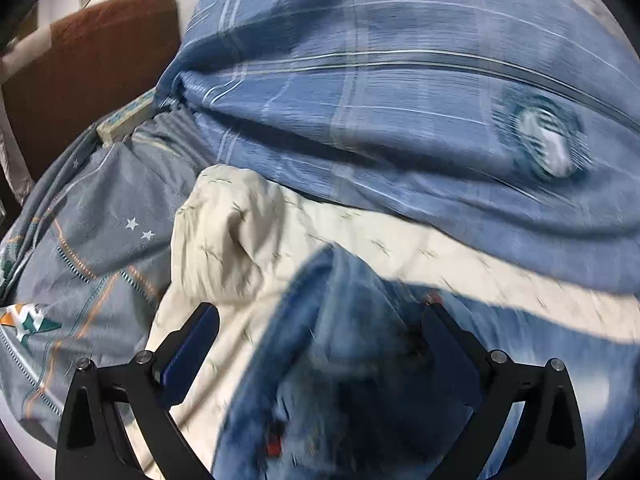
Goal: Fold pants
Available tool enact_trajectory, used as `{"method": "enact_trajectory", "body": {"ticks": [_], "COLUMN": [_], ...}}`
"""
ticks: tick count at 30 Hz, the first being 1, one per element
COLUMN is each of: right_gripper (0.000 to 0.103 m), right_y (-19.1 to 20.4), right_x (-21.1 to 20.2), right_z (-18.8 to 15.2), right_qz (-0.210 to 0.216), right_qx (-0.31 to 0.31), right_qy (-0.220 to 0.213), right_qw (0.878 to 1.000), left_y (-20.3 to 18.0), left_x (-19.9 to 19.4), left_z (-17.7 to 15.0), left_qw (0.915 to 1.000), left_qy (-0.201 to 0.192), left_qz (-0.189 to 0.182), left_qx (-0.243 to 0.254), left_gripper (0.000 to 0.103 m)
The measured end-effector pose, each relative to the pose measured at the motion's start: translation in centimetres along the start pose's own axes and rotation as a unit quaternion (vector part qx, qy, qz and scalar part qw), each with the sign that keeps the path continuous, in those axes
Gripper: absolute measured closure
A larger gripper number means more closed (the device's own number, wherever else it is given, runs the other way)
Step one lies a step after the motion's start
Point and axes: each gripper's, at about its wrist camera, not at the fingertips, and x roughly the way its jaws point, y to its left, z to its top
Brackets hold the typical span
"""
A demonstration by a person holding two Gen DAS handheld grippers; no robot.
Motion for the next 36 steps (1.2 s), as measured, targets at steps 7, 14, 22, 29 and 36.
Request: {"method": "enact_trajectory", "body": {"ticks": [7,14,22,29,36], "right_gripper": [0.033,0.033,0.032,0.032,0.032], "right_y": [1.0,1.8,1.5,1.3,0.8], "right_x": [1.3,1.8,2.0,2.0,2.3], "right_z": [0.4,0.6,0.2,-0.4,-0.4], "right_qz": [-0.015,-0.003,-0.005,-0.016,-0.022], "right_qx": [-0.022,-0.02,-0.01,-0.007,-0.005], "right_qy": [0.01,0.014,0.015,0.016,0.017], "right_qw": [1.0,1.0,1.0,1.0,1.0], "left_y": [3.7,3.0,1.3,0.3,-0.5], "left_x": [4.3,6.5,8.0,10.0,13.3], "left_z": [1.6,2.7,2.6,2.8,2.5], "left_qw": [0.9958,0.9923,0.9875,0.9832,0.9776], "left_qy": [0.051,0.069,0.086,0.101,0.135], "left_qz": [-0.038,-0.08,-0.122,-0.142,-0.148], "left_qx": [-0.066,-0.065,-0.05,-0.056,-0.064], "left_gripper": [0.002,0.002,0.002,0.006,0.035]}}
